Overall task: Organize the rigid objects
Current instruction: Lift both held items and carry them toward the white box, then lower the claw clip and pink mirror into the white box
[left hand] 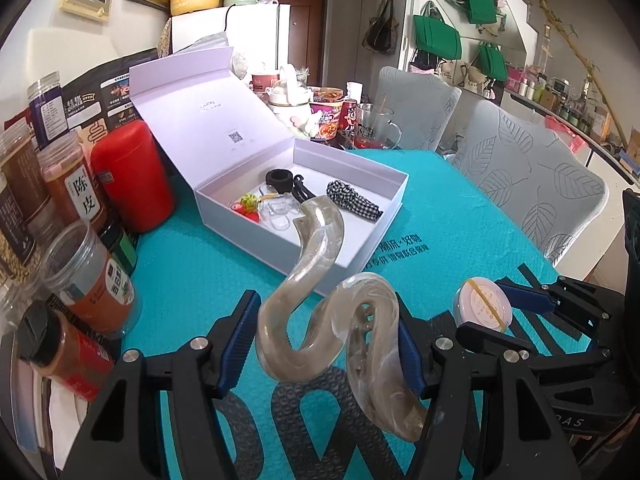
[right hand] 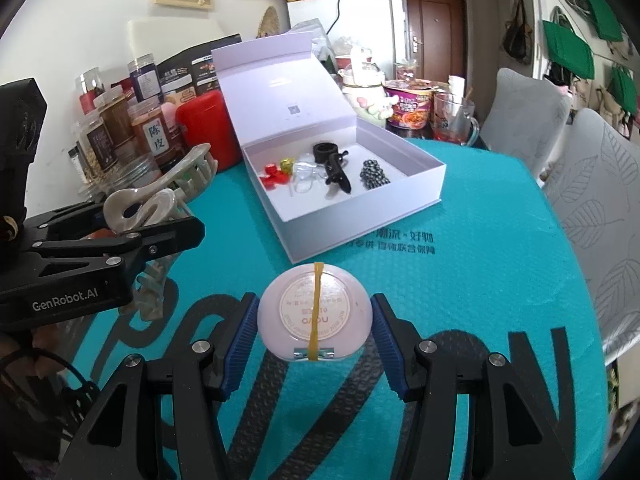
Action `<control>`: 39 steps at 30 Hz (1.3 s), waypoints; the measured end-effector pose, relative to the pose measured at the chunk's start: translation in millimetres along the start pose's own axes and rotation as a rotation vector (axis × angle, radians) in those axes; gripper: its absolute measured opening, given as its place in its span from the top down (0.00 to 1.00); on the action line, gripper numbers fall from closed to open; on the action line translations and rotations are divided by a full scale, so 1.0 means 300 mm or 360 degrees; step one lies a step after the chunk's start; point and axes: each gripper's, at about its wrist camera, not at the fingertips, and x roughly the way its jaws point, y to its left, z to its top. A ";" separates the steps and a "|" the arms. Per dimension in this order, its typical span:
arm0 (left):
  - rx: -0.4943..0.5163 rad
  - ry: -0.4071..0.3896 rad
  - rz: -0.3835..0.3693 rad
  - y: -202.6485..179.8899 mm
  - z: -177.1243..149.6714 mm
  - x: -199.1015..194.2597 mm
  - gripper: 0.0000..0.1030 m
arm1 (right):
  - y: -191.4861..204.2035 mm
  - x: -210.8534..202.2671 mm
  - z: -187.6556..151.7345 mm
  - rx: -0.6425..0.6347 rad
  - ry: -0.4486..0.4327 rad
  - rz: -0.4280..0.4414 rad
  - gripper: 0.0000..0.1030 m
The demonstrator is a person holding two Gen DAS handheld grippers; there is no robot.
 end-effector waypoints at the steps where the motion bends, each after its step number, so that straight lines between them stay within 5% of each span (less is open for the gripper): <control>1: 0.0001 -0.0004 -0.0001 0.002 0.010 0.004 0.39 | -0.001 0.001 0.015 -0.0009 -0.0003 0.0003 0.46; 39: 0.0073 -0.0321 0.0039 0.103 0.514 0.203 0.39 | -0.106 0.169 0.568 -0.0199 -0.0268 0.0001 0.46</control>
